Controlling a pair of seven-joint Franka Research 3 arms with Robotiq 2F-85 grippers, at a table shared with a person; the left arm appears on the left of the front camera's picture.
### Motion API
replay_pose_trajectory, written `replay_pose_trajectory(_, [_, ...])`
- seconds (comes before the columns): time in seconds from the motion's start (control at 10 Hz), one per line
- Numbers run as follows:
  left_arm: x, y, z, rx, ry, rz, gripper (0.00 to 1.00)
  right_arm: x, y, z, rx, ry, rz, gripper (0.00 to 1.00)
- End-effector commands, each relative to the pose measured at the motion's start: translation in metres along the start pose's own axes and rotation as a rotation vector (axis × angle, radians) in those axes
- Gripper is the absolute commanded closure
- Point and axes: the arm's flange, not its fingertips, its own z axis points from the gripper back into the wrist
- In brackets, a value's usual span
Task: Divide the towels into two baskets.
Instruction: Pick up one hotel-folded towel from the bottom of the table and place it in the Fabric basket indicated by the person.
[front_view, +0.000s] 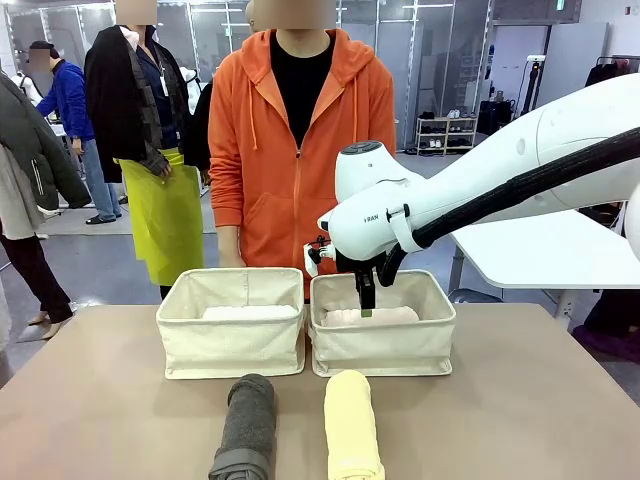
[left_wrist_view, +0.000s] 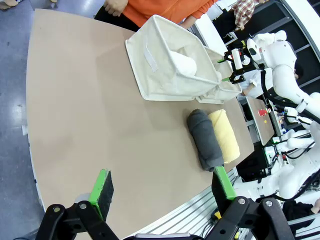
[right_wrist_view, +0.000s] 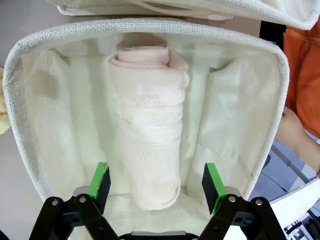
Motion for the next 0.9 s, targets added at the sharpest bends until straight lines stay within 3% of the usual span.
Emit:
replay_pose_trajectory(0.0, [-0.001,-0.001,0.002,-0.017,-0.012,-0.011,0.0,0.001,0.001,0.0,0.003,-0.013,-0.005,0.08])
replay_pose_trajectory(0.6, [-0.001,-0.001,0.002,-0.017,-0.012,-0.011,0.0,0.0,-0.001,0.001,-0.001,-0.001,0.0,0.08])
replay_pose_trajectory(0.8, [-0.001,-0.001,0.002,-0.017,-0.012,-0.011,0.0,-0.013,0.015,0.062,0.091,-0.047,-0.041,0.07])
